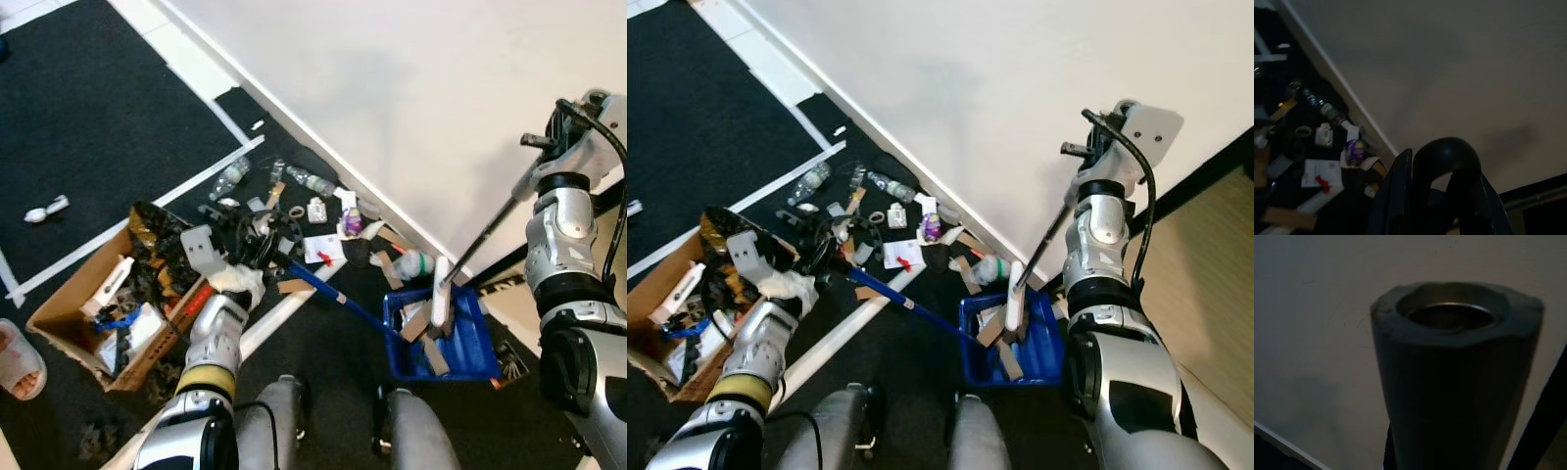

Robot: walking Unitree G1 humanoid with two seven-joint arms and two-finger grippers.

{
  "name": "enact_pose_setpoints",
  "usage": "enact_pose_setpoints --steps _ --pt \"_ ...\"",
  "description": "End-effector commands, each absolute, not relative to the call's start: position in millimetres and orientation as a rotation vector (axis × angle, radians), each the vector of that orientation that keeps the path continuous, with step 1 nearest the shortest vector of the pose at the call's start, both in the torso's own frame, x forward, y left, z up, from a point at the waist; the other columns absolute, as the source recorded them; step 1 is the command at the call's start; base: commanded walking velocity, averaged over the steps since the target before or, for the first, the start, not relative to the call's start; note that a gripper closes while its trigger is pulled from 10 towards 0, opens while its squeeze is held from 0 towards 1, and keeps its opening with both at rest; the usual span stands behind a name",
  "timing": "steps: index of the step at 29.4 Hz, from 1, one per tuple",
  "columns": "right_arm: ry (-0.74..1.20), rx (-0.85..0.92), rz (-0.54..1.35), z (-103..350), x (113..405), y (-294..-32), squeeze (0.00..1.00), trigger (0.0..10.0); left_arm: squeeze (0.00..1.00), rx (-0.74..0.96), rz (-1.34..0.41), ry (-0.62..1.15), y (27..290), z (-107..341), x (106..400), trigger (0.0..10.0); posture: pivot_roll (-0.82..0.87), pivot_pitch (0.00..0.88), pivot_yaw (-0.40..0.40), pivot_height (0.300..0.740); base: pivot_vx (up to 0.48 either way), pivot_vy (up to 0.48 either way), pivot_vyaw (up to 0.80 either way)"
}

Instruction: Sweep floor

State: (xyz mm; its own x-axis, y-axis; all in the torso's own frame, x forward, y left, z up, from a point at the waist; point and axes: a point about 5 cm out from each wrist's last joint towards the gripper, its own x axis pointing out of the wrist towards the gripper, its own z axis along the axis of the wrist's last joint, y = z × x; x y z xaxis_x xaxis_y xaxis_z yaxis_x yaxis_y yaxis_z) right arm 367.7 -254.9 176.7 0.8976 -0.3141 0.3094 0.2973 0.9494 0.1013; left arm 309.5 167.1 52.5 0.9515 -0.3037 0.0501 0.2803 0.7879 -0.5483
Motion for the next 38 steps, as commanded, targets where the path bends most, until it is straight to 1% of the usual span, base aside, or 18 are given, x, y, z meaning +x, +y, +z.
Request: enact_pose_setpoints --steps 1,10,12,15,19,23,25,27,31,33,37,38 --pt "-0.294 0.033 -0.338 166.1 362.7 -260.9 0.00 10.0 0.00 -0.598 -0.350 -0.041 170.5 65.4 315.3 10.0 0.13 0.056 -0.056 0.740 0.000 0.000 0.00" --pt "-0.307 0.022 -0.369 167.4 359.4 -268.6 0.00 10.0 0.00 -0.590 -0.389 -0.033 167.4 67.0 316.8 10.0 0.12 0.036 -0.048 0.740 0.000 0.000 0.00" --pt "-0.340 0.025 -0.388 168.9 355.5 -273.2 0.00 10.0 0.00 -0.557 -0.405 -0.022 166.7 63.1 312.3 10.0 0.12 0.038 -0.045 0.740 0.000 0.000 0.00" --pt "-0.352 0.052 -0.415 175.1 355.4 -281.9 0.00 10.0 0.00 -0.552 -0.410 -0.008 163.8 60.8 312.9 10.0 0.12 0.039 -0.044 0.740 0.000 0.000 0.00" --pt "-0.421 0.121 -0.428 188.5 355.0 -289.4 0.00 10.0 0.00 -0.490 -0.408 0.035 162.4 55.2 312.1 10.0 0.12 0.044 -0.039 0.740 0.000 0.000 0.00" --pt "-0.483 0.122 -0.417 205.9 355.5 -294.3 0.00 10.0 0.00 -0.394 -0.403 0.117 161.7 39.9 303.7 10.0 0.11 0.049 -0.035 0.740 0.000 0.000 0.00" --pt "-0.485 0.116 -0.415 208.1 355.7 -295.0 0.00 10.0 0.00 -0.386 -0.401 0.130 161.6 37.1 301.9 10.0 0.11 0.049 -0.035 0.740 0.000 0.000 0.00" --pt "-0.472 -0.004 -0.371 215.6 357.9 -293.3 0.00 10.0 0.00 -0.363 -0.401 0.159 161.2 29.5 296.1 10.0 0.11 0.056 -0.030 0.740 0.000 0.000 0.00" --pt "-0.492 -0.077 -0.342 223.5 358.1 -291.4 0.00 10.0 0.00 -0.361 -0.401 0.163 161.3 26.9 293.3 10.0 0.11 0.058 -0.030 0.740 0.000 0.000 0.00" --pt "-0.515 -0.217 -0.273 233.0 358.3 -285.9 0.00 10.0 0.00 -0.358 -0.395 0.165 162.9 24.6 291.2 10.0 0.11 0.058 -0.031 0.740 0.000 0.000 0.00" --pt "-0.516 -0.237 -0.251 234.0 358.6 -284.3 0.00 10.0 0.00 -0.356 -0.390 0.165 163.7 24.2 290.8 10.0 0.11 0.059 -0.030 0.740 0.000 0.000 0.00" --pt "-0.490 -0.250 -0.218 230.4 359.7 -282.3 0.00 10.0 0.00 -0.354 -0.379 0.150 167.2 26.9 292.6 10.0 0.10 0.058 -0.034 0.740 0.000 0.000 0.00"
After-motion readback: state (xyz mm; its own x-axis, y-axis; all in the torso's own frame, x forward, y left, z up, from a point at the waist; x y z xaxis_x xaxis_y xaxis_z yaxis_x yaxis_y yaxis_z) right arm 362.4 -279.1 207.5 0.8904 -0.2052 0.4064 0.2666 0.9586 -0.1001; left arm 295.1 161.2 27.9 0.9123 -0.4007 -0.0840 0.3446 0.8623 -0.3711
